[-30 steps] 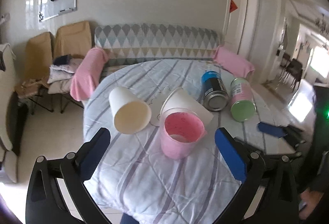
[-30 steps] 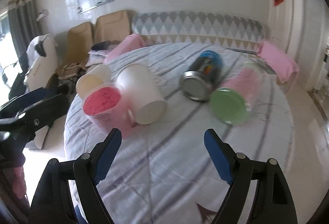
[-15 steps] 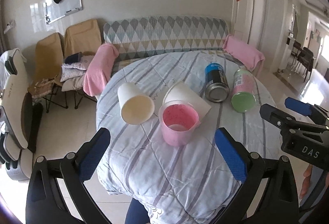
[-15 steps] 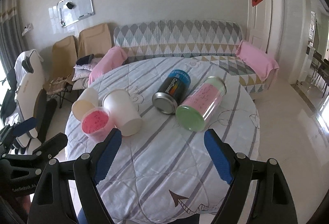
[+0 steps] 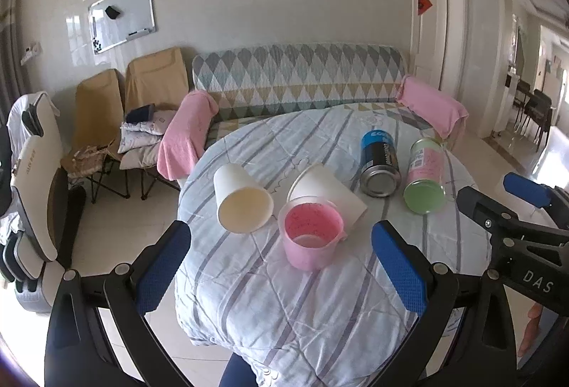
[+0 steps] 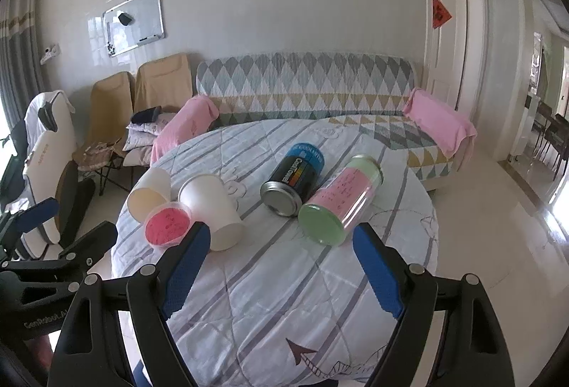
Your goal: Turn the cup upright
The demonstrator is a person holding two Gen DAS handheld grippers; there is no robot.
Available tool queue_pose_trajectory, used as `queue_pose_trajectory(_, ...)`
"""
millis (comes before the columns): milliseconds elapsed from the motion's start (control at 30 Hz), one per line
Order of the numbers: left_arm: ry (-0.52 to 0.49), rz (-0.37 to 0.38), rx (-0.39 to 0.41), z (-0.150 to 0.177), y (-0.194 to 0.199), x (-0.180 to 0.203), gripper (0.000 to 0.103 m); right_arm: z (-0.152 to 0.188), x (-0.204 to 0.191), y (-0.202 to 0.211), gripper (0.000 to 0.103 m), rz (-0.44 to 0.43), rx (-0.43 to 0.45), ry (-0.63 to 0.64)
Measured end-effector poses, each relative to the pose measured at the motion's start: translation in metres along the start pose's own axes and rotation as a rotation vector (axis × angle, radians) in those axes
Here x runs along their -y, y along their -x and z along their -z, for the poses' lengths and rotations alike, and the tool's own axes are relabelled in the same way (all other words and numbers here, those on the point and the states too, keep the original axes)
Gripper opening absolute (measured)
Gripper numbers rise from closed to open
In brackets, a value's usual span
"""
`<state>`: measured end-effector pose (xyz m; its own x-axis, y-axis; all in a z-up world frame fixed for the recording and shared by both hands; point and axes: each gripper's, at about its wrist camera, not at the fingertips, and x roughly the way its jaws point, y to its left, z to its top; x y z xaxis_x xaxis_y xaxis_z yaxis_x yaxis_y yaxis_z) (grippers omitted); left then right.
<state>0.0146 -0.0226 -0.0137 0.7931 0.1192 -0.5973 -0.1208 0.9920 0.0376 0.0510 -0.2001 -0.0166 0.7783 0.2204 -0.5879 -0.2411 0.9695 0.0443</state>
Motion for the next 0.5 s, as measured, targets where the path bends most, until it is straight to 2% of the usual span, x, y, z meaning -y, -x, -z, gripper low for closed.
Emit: queue_pose_trajectory(500,-0.011,-0.003,0.01,-0.004,-0.0008,0.0085,0.103,-0.0009,-0.0006,-0.0037,0.084,0.0,0.001,0.014)
